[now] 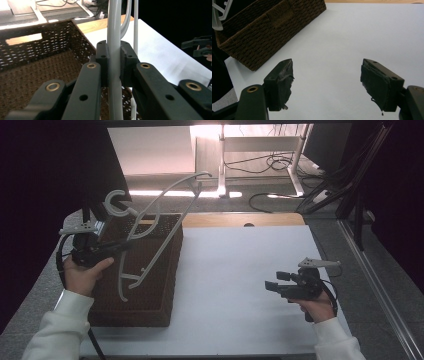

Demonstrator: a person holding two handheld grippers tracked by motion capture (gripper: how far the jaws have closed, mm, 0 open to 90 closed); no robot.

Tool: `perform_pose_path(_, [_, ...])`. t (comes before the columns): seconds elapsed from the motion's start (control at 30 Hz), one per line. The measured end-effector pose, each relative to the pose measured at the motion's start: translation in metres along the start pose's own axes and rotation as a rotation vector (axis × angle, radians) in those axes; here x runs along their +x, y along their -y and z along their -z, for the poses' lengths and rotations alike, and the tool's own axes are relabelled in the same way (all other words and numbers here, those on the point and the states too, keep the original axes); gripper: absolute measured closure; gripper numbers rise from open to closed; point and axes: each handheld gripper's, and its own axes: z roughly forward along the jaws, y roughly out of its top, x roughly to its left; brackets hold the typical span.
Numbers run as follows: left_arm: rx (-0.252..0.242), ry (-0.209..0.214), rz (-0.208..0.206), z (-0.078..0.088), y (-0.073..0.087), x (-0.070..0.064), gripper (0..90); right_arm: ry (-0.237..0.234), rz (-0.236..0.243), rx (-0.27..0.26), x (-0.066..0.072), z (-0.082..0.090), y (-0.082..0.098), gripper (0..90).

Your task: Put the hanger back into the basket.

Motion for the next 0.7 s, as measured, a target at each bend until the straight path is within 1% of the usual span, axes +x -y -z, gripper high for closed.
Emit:
perform_pose_path(0.07, [0.007, -0.018, 0.005, 0.001, 0.001, 0.004, 80.4, 0.002, 0.002, 0.007, 0.0, -0.001, 0.0, 26.1])
perform_pose_path(0.17, [0.009, -0.033, 0.005, 0.003, 0.003, 0.009, 80.4, 0.005, -0.001, 0.007, -0.001, -0.001, 0.0, 25.8])
perform_pose_path(0.3, [0.017, -0.058, -0.007, 0.005, 0.006, 0.016, 80.4, 0.012, 0.0, 0.007, -0.002, -0.001, 0.001, 25.6])
perform_pose_path(0.5, [0.034, -0.082, -0.038, 0.008, 0.012, 0.024, 80.4, 0.017, -0.001, 0.013, -0.002, -0.002, 0.001, 25.2])
perform_pose_path(0.7, [0.049, -0.106, -0.056, 0.013, 0.018, 0.033, 80.4, 0.027, 0.016, 0.03, -0.001, -0.004, 0.002, 24.5])
